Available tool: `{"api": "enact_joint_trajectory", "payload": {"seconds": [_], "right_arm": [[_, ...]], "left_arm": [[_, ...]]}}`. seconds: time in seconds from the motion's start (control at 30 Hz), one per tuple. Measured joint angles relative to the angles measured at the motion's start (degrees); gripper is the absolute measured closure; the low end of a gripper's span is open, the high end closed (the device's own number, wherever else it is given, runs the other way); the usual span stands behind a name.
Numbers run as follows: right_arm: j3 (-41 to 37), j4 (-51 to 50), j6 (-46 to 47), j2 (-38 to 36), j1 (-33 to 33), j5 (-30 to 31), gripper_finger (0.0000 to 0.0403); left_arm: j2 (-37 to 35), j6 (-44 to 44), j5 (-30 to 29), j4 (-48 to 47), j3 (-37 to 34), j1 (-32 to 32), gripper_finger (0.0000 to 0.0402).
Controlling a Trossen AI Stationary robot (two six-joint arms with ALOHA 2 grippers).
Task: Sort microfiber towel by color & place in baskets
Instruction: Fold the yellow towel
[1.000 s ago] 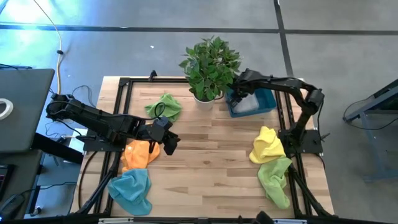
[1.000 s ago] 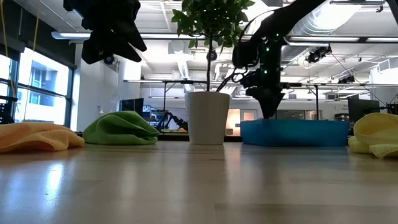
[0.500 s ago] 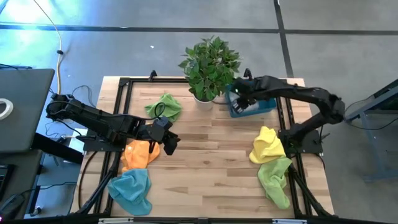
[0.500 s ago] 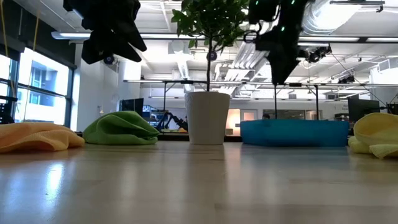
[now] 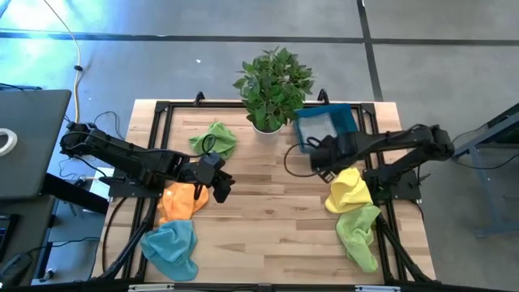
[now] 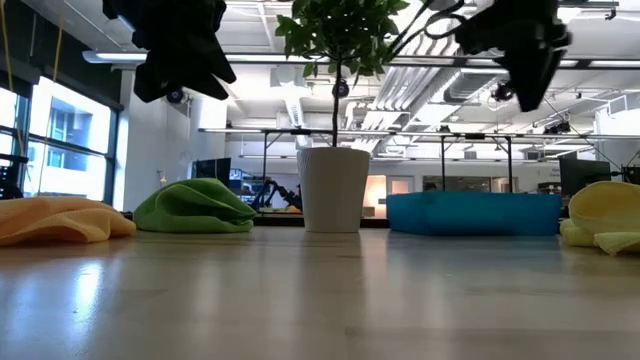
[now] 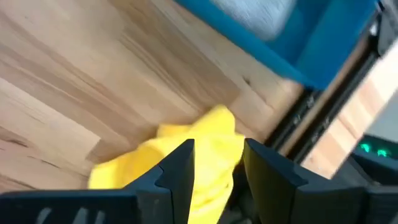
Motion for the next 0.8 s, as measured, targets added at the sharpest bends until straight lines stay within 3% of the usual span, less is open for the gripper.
{"api": "enact_joint_trajectory", "payload": {"seconds": [0.2,0.37,0.47,0.8], "right_arm": [[-3.9,4.1,11.2,-0.1,8.4,-0.3,0.0272],[-10.6,12.1,22.9,0.0,14.0,-7.9,0.0272],[-13.6,20.6,28.0,0.0,16.9,-9.2,0.0272],[-24.0,29.1,36.4,0.0,19.8,-13.1,0.0254]], "left_arm": [[0.0,0.0,0.7,0.0,0.0,0.0,0.0291],[0.0,0.9,2.0,0.0,0.0,0.0,0.0291],[0.0,0.9,2.0,0.0,0.0,0.0,0.0291],[0.0,2.0,2.0,0.0,0.0,0.4,0.0291]]}}
